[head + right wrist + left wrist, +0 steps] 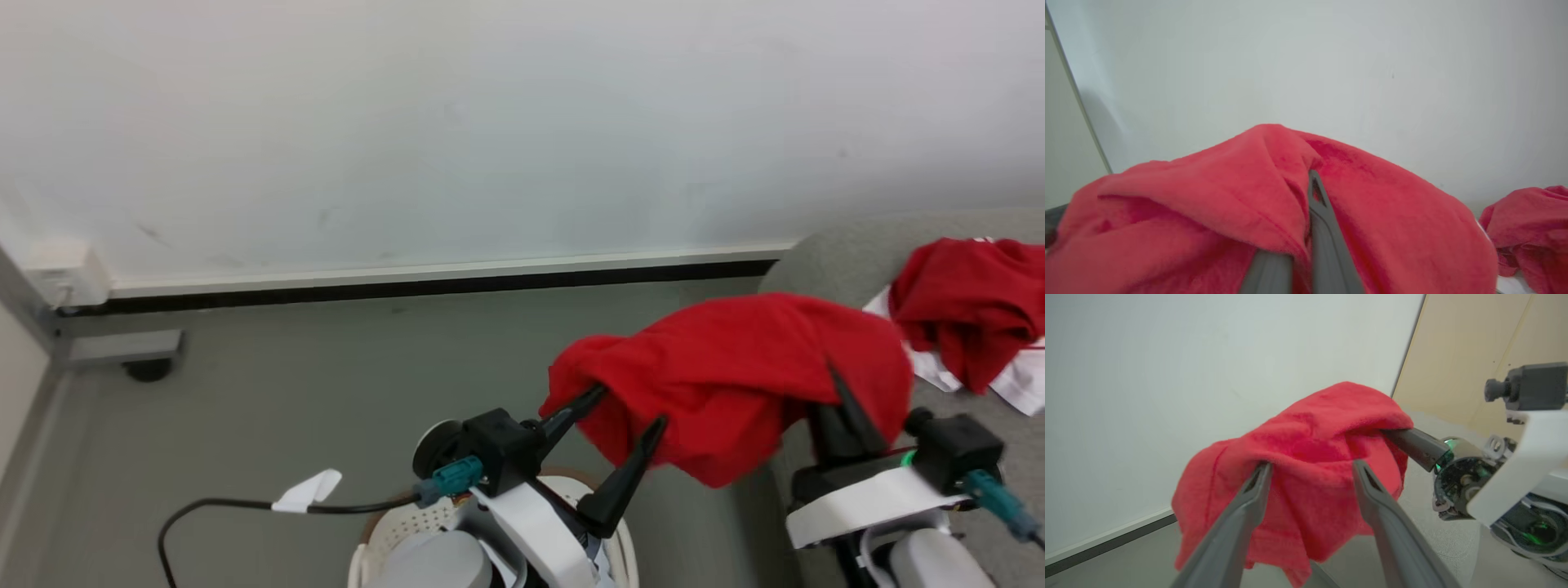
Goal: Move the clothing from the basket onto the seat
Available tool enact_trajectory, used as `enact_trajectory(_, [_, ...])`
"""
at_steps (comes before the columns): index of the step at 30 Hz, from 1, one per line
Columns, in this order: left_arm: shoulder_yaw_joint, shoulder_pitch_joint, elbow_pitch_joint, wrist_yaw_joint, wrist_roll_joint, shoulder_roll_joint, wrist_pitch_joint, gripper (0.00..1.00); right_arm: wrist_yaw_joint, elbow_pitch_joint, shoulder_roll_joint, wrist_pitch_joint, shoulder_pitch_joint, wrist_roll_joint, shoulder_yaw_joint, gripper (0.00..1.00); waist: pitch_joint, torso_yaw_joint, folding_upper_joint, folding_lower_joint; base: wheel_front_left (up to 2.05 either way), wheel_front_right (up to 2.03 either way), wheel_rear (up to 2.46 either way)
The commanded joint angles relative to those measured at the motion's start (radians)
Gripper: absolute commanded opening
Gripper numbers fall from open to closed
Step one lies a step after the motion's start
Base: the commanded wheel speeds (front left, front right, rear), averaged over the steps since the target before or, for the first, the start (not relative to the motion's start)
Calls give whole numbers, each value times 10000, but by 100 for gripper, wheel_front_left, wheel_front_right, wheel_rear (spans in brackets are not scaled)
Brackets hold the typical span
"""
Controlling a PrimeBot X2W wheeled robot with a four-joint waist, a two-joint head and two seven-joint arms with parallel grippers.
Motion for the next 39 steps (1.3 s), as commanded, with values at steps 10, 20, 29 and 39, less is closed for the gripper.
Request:
enact_trajectory(10, [243, 48, 140, 44, 570, 109, -71, 100, -23, -828, -472, -3, 441, -75, -1253, 0, 400, -1861, -1, 0, 0, 0, 0])
enact_trajectory(20, [574, 249, 338, 16, 1304, 121, -71, 100, -23, -1139, -486, -2, 837, -74, -1660, 0, 532, -3270, -1, 0, 0, 0, 0])
enact_trajectory(29, [784, 382, 728, -193, 1522, -120, -74, 100, -23, -1226, -597, -2, 931, 97, -1608, 0, 534, -3699, -1, 0, 0, 0, 0])
enact_trajectory(39, [862, 183, 887, -549, 1544, -351, -75, 100, -23, -1238, -761, -2, 406, 624, -1855, 0, 1058, -3282, -1, 0, 0, 0, 0])
